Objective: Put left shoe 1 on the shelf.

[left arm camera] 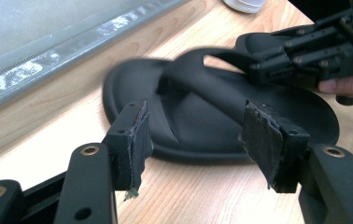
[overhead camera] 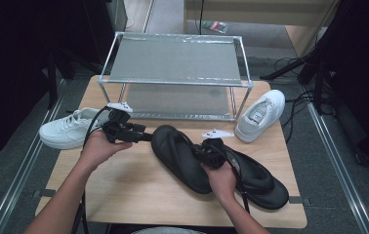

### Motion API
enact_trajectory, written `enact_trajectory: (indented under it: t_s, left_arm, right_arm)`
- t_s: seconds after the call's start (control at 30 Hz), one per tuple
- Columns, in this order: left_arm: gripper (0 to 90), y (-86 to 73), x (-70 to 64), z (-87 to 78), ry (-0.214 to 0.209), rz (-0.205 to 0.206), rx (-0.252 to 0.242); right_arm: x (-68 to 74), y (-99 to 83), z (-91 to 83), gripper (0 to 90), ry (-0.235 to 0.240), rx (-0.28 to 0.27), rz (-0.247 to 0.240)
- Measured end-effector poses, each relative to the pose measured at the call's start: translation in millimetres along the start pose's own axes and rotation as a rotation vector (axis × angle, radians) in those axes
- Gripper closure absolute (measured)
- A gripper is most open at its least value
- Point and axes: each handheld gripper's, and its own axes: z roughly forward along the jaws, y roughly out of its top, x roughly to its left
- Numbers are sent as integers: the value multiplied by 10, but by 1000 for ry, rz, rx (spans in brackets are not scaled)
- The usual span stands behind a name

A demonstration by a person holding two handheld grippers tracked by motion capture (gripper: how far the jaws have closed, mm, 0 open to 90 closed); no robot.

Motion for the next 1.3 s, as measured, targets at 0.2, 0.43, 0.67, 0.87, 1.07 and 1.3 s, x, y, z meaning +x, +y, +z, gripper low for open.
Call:
enact_trajectory:
  t_s: [0.2, 0.43, 0.67, 0.87, 1.07, 1.3]
  left_arm:
    - [413, 1, -5, 5, -6, 4, 0]
    - [410, 9, -15, -1, -9, 8, -1]
    - [409, 0, -8, 14, 2, 12, 14]
    - [408, 2, -10, 5, -7, 16, 8]
    - [409, 1, -8, 10, -6, 17, 6]
    - [408, -4, 1, 12, -8, 22, 10]
  right_arm:
    - [-54, 222, 73, 833, -5, -27, 29]
    - [-179, 503, 316, 832, -76, -37, 45]
    - [-218, 633, 534, 829, -114, -49, 85]
    - [-316, 714, 706, 823, -105, -74, 132]
    - [-353, 719, 806, 825, -107, -78, 167]
    - [-335, 741, 845, 742, -111, -79, 150]
